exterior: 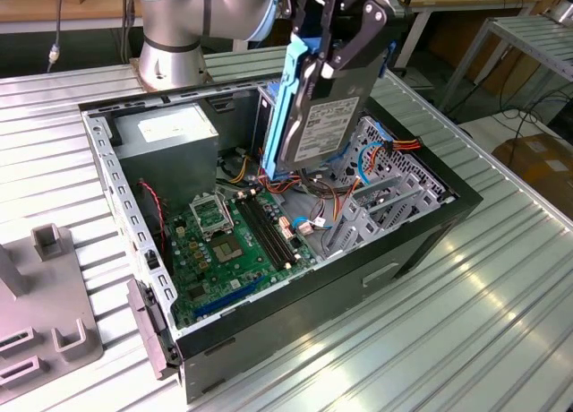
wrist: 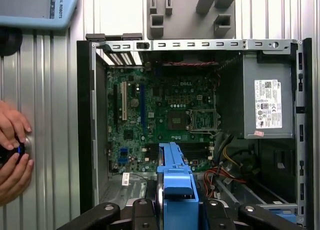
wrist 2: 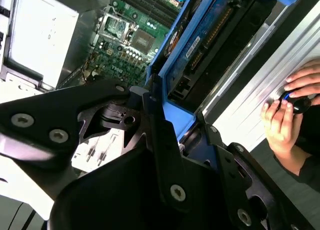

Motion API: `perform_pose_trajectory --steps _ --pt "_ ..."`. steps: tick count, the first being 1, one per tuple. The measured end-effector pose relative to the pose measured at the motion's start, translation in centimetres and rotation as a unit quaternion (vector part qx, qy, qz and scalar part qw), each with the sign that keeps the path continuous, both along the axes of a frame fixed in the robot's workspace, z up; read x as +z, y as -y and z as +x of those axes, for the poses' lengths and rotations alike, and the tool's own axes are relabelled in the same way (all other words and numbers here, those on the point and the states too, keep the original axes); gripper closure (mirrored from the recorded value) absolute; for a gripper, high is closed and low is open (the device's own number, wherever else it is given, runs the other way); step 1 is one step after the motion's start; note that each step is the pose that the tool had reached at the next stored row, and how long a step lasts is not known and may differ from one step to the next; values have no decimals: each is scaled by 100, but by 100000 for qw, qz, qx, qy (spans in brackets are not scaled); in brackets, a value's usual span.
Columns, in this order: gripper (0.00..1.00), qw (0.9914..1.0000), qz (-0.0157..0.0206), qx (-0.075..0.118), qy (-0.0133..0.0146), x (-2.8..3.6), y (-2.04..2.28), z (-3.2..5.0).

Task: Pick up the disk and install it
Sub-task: 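Insert the disk into the insertion slot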

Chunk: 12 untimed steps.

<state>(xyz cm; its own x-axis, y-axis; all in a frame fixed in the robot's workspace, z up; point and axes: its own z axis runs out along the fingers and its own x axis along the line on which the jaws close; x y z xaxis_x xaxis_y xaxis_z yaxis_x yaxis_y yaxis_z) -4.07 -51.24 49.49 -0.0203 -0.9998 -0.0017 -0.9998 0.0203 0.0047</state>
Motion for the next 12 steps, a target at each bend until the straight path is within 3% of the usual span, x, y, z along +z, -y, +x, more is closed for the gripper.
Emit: perform_pose_trajectory --steps 2,5,12 --pt "63 100000 6 1 1 -3 4 84" --pt "63 100000 -37 1 -5 -9 23 128" --pt "63 100000 -88 -1 -3 -32 174 153"
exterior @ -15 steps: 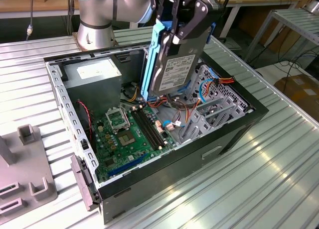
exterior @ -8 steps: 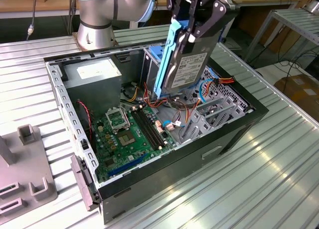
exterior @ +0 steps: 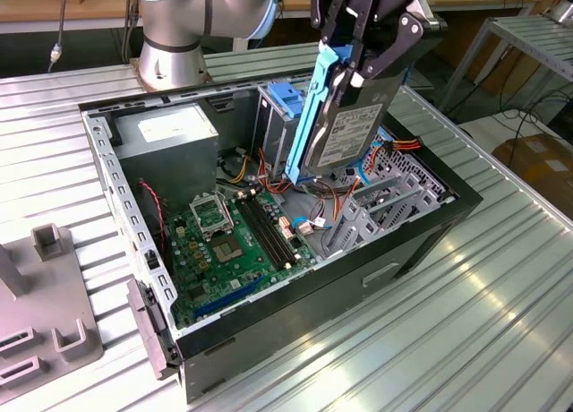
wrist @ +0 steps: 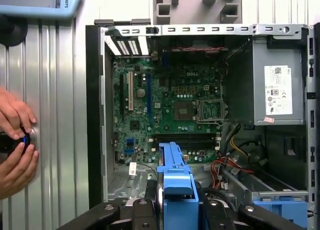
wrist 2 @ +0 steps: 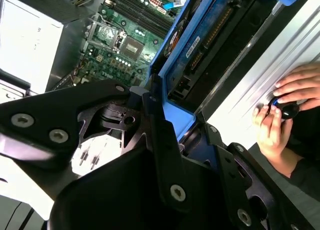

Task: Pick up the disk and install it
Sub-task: 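Insert the disk into the insertion slot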

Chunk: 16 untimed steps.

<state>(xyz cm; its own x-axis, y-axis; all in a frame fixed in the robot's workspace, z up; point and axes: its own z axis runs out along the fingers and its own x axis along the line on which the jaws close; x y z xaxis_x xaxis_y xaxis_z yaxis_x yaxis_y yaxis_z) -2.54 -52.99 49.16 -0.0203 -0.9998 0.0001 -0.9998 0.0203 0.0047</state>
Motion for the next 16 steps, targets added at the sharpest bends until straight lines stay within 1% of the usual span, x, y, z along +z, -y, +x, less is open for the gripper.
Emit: perform_pose_trajectory --steps 2,4,5,6,8,9,10,11,12,14,16 --pt "63 100000 -16 0 3 -9 46 13" --pt "63 100000 -97 0 2 -17 67 39" --pt "63 100000 -155 -4 2 -26 74 84" --pt "63 100000 -189 1 2 -34 76 155" --pt "63 100000 -207 0 4 -43 77 254" --pt "63 100000 -222 1 3 -50 76 331" --pt "63 100000 -234 -3 1 -56 76 381" --pt "63 100000 -239 -3 1 -61 76 415" --pt "63 100000 -232 1 1 -67 77 439" --pt "63 100000 -223 -1 3 -83 83 458" --pt "63 100000 -241 -1 2 -93 106 476"
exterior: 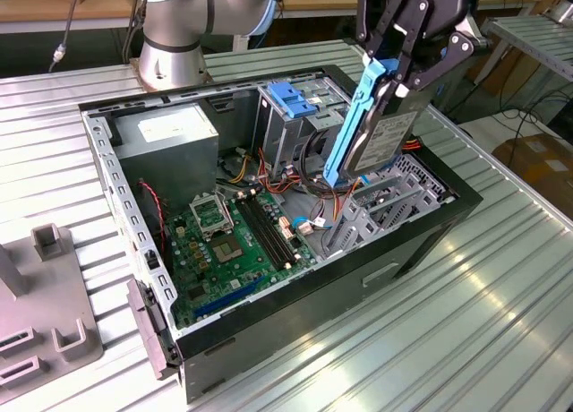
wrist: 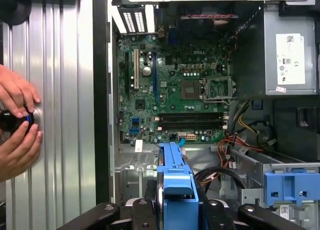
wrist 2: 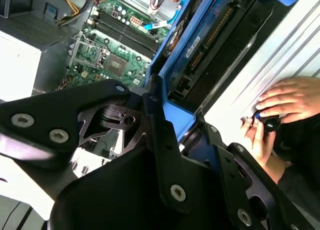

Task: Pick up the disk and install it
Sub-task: 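Insert the disk into the insertion slot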

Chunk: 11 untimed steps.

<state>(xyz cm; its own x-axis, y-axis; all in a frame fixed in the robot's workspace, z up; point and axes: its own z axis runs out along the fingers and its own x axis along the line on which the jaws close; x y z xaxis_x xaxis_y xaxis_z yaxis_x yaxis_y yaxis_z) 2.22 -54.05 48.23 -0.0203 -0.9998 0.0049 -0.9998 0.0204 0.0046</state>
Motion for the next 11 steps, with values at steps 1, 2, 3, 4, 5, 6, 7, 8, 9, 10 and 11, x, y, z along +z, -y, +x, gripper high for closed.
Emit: perform_pose_trajectory --steps 1,2,3,4,5,6,7,8,9,10,11 --pt "63 100000 -6 3 0 -6 28 12" --pt "63 100000 -5 -1 2 -12 55 22" --pt "63 100000 5 0 4 -27 127 54" --pt "63 100000 -2 0 4 -36 175 94" --pt "63 100000 -1 0 1 -43 199 133" --pt "63 100000 -5 1 1 -49 214 166" --pt "63 100000 4 -2 4 -59 228 216" --pt "63 100000 -3 1 2 -64 232 254" --pt "63 100000 -7 1 3 -68 236 290" --pt "63 100000 9 2 7 -77 239 347" --pt "63 100000 7 0 29 -80 239 371"
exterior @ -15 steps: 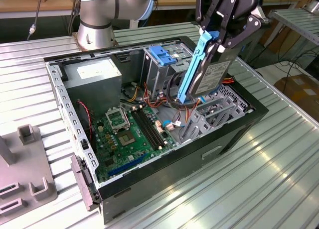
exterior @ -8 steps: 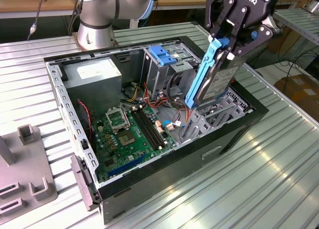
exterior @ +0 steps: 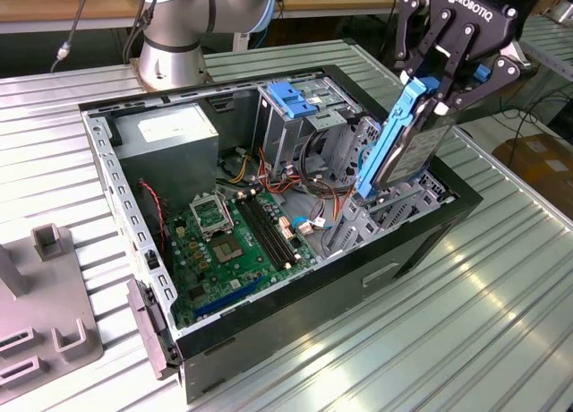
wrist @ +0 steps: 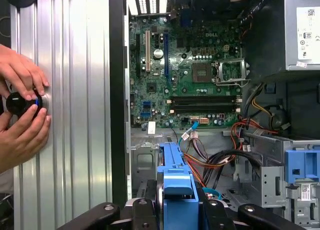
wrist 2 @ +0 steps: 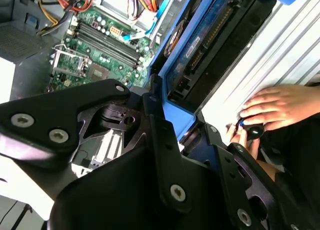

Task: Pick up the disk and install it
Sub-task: 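Insert the disk into the insertion slot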

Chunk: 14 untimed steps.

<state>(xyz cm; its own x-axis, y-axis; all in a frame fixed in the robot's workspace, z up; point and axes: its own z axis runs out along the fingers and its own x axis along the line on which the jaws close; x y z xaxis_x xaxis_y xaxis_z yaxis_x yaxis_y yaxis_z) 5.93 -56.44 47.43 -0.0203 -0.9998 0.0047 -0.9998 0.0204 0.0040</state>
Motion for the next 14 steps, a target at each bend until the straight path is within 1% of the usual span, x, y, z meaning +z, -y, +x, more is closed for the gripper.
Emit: perform_pose_trajectory --steps 1,2,4,8,11,14 --pt "63 100000 -22 4 151 -2 0 17" --pt "63 99999 -22 -4 428 -7 0 21" --pt "63 99997 -8 1 776 -22 1 33" --pt "63 99997 40 -116 796 -55 -5 41" --pt "63 99997 37 -120 796 -60 -36 45" --pt "63 99997 39 -115 796 -61 -37 47"
